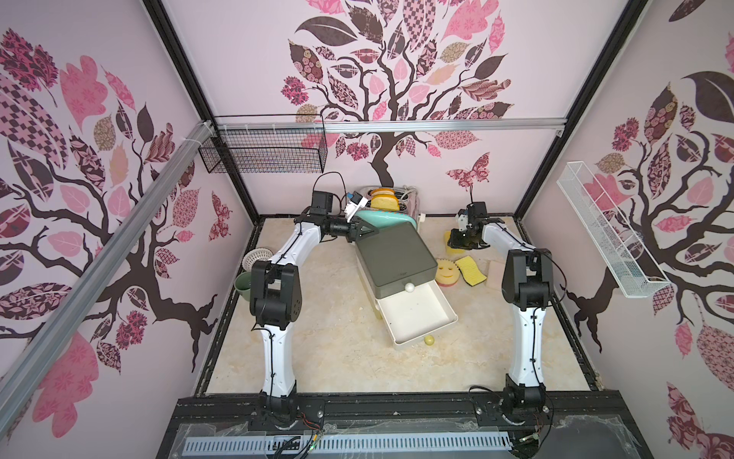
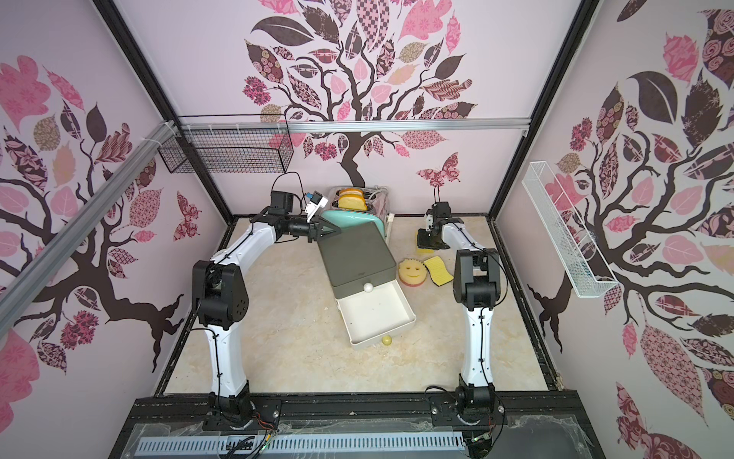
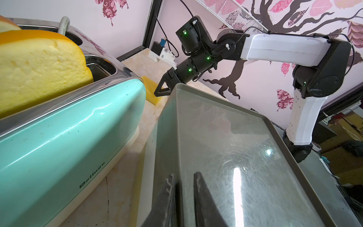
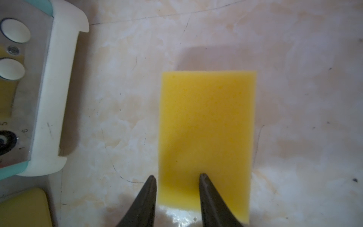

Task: Take the sponge out of the drawer
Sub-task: Place the sponge at the center of the board, then close the drawer in the storage box.

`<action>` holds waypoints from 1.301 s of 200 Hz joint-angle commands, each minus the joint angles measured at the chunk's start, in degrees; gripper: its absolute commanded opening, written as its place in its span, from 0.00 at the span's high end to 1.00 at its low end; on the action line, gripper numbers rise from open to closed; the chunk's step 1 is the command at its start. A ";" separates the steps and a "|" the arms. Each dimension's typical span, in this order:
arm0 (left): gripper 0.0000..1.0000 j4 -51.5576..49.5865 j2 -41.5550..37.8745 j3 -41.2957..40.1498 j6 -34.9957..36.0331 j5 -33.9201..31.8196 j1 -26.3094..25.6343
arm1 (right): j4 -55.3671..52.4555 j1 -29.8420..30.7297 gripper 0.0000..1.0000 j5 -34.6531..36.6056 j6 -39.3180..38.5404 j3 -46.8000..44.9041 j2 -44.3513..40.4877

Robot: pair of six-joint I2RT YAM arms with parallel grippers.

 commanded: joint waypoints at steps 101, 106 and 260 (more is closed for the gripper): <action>0.80 -8.32 4.64 -0.65 4.69 -6.47 1.34 | 5.63 7.50 1.00 -11.67 2.18 -39.68 -54.61; 0.80 -8.71 4.65 -0.68 5.10 -6.64 1.20 | 5.10 8.61 1.00 -12.59 2.59 -41.56 -56.66; 0.80 -9.12 3.83 -0.95 5.55 -7.51 0.37 | -4.23 31.57 1.00 -17.70 19.16 -66.74 -87.64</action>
